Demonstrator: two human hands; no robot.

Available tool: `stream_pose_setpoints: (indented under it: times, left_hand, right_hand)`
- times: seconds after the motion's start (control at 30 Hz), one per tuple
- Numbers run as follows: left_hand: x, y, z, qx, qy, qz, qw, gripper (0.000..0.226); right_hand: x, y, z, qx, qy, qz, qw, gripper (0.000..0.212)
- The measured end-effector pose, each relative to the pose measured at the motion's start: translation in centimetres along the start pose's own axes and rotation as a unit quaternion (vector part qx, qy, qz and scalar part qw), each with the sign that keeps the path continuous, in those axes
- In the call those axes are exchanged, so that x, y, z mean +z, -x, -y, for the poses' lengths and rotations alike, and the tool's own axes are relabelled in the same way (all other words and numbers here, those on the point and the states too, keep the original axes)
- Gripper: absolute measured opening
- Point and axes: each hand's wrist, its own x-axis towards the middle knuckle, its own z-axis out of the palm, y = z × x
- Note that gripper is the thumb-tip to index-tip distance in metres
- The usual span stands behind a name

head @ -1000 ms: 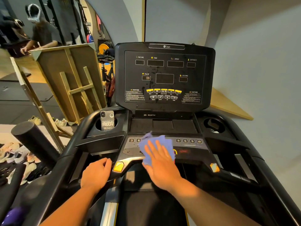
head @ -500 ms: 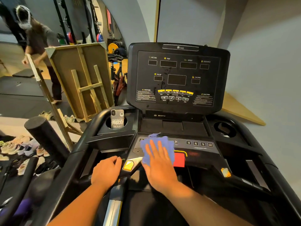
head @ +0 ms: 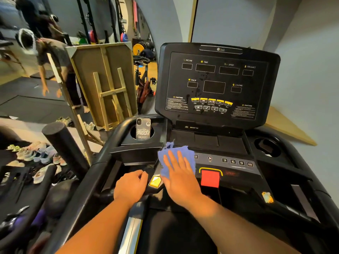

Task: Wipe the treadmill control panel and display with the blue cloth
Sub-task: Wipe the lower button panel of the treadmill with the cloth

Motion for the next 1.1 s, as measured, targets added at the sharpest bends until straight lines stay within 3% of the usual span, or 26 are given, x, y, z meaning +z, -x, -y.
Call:
stream_pose_setpoints:
  times: [0.1, 0.17, 0.2, 0.27, 0.37, 0.47, 0.6, 0.67, 0.77, 0.87, 0.9, 1.0, 1.1]
  left_hand:
    - [0.1, 0.0, 0.1, 0.002, -0.004, 0.001, 1.000, 0.040]
    - [0.1, -0.1, 0.1, 0.004, -0.001, 0.004, 1.000, 0.040]
    - [0.2, -0.1, 0.2, 0.003, 0.002, 0.004, 1.000, 0.040]
    - [0.2, -0.2, 0.3, 0.000, 0.007, 0.010, 1.000, 0.041]
    - [0.3, -0.2, 0.5, 0.001, 0.013, 0.013, 1.000, 0.041]
    - [0.1, -0.1, 0.1, -0.001, 0.006, 0.005, 1.000, 0.040]
    - [0.1, -0.1, 0.0, 0.000, 0.001, 0.009, 1.000, 0.039]
    - [0.1, -0.1, 0.1, -0.002, 0.008, 0.017, 1.000, 0.039]
    - [0.2, -0.1, 0.3, 0.000, 0.013, 0.025, 1.000, 0.039]
    - [0.3, -0.1, 0.4, -0.002, 0.014, 0.020, 1.000, 0.039]
    - [0.4, -0.2, 0.4, -0.002, 0.015, 0.021, 1.000, 0.038]
    - [0.4, -0.2, 0.5, 0.000, 0.010, 0.019, 1.000, 0.039]
    - [0.4, -0.2, 0.4, 0.005, 0.004, 0.016, 1.000, 0.039]
  right_hand:
    - [0.2, 1.9, -3.4, -0.144, 0.050, 0.035, 0.988, 0.068]
    - [-0.7, 2.9, -6.8, -0.187, 0.074, 0.045, 0.978, 0.065]
    - [-1.3, 3.0, -7.8, -0.174, 0.068, 0.042, 0.982, 0.065]
    - [-1.8, 2.1, -7.3, -0.066, 0.028, 0.031, 0.997, 0.069]
    - [-0.7, -0.4, -2.4, 0.072, 0.003, -0.023, 0.997, 0.069]
    - [0.4, -0.8, 0.3, -0.024, 0.006, 0.004, 1.000, 0.068]
    - [-0.5, 1.4, -5.3, -0.152, 0.052, 0.025, 0.987, 0.067]
    - [-1.7, 2.9, -8.5, -0.108, 0.019, 0.009, 0.994, 0.066]
    - [-3.0, 4.7, -10.4, 0.041, -0.121, -0.040, 0.991, 0.058]
    - [-2.1, 3.4, -7.5, 0.184, -0.092, -0.070, 0.976, 0.066]
    - [-1.6, 2.6, -5.8, 0.180, -0.059, -0.067, 0.980, 0.067]
    - [0.0, 1.2, -1.4, 0.036, 0.008, -0.048, 0.998, 0.068]
    - [-0.1, 1.5, -2.5, -0.073, 0.039, -0.012, 0.996, 0.064]
